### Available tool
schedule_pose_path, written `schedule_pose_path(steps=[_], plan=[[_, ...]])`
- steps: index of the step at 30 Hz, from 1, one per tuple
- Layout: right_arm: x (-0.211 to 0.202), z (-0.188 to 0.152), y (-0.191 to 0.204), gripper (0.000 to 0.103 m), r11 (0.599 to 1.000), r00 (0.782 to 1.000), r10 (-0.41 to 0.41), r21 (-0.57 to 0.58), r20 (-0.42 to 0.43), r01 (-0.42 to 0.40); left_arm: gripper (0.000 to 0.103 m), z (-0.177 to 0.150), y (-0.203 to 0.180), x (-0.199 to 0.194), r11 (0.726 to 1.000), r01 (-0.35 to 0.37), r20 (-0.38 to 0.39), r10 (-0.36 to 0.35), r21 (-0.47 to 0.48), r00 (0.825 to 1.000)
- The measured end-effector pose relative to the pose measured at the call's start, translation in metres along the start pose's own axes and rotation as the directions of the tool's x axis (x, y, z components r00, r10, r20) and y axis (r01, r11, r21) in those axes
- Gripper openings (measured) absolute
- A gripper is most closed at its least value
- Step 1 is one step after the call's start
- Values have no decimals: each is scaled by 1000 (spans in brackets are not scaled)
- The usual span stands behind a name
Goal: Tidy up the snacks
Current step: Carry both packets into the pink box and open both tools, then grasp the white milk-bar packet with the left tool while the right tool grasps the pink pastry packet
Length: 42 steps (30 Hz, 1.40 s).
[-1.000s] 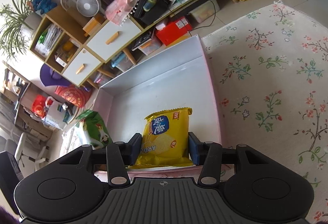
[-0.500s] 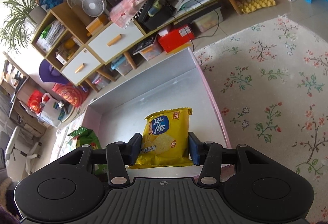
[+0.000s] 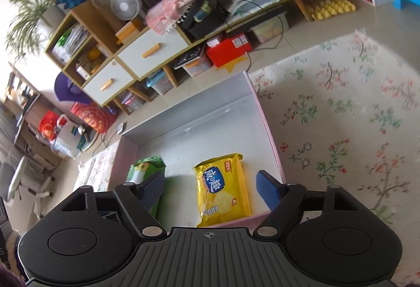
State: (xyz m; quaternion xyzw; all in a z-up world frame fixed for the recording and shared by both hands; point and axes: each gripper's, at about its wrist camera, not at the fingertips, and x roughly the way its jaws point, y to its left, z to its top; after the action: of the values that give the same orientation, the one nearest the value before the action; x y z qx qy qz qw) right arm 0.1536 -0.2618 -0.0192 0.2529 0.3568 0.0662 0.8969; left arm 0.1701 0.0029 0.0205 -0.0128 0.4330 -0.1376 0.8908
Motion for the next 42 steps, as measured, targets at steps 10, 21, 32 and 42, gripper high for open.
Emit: schedule_pose_path(steps=[10, 21, 32, 42], plan=[[-59, -12, 12, 89, 993, 1000, -17, -116, -3, 17, 102, -23, -8, -54, 998, -53, 6, 53, -30, 999], [-72, -50, 5, 89, 988, 972, -152, -62, -179, 143, 102, -58, -1, -72, 992, -106, -30, 105, -65, 994], [-53, -57, 3, 89, 985, 961, -154, 40, -231, 168, 88, -70, 17, -48, 980, -7, -27, 1, -199, 1000], [-33, -62, 40, 68, 996, 965, -90, -47, -246, 81, 51, -73, 37, -18, 924, 154, -40, -179, -349, 983]])
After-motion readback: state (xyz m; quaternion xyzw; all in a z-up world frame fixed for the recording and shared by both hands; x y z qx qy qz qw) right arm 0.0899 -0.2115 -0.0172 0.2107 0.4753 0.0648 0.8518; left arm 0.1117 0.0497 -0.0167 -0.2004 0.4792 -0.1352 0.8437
